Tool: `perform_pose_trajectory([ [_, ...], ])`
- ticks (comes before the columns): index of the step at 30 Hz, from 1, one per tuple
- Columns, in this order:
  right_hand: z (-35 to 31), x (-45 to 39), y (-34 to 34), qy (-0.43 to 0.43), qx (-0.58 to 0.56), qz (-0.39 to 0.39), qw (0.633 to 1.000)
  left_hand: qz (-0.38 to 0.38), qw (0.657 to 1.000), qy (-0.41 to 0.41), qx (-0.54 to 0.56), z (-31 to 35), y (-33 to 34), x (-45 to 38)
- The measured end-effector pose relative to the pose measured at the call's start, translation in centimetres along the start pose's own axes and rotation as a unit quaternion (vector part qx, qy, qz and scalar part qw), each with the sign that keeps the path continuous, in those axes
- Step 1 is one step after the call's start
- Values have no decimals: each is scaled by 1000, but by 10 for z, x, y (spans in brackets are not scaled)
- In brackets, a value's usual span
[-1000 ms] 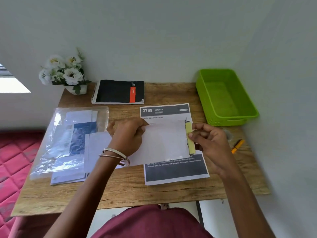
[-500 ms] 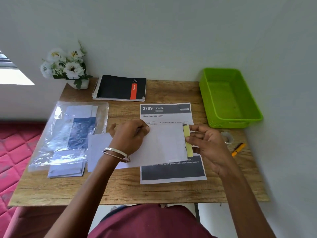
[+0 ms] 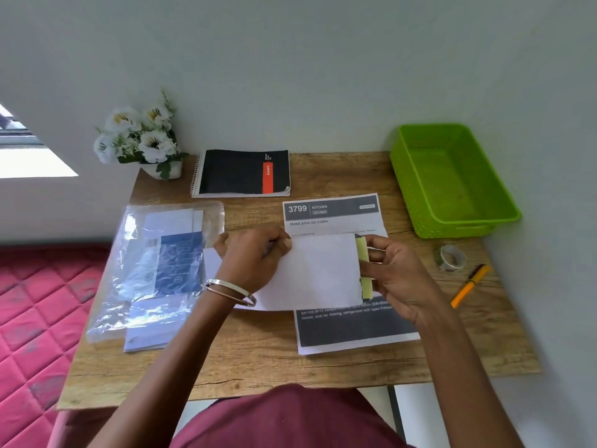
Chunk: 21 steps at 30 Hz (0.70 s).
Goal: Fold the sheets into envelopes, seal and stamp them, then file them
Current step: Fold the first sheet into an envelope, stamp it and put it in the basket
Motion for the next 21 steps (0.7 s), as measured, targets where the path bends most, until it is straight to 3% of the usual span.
perform_pose_trajectory([
  [5,6,-3,14,-31,100,4,994,-20,998,46,26,-4,-1,1],
  [11,10,-7,15,-63,159,59,984,-16,996,76,-40,-13,1,2],
  [15,12,-11,14,-61,127,84,986,-100,962,173,-186,-12,10,8],
  [21,14,-8,18,-50,41,85,994,-22,935,211,-284,-18,27,12],
])
Point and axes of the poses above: each hand's wrist, its own x-axis away from the middle knuckle, its own y-axis out of the palm, z = x × y, the point moved 3 cm from there along -x, towards the middle knuckle, and after that the axes turned 15 degrees about -x, right-handed, at the moved point
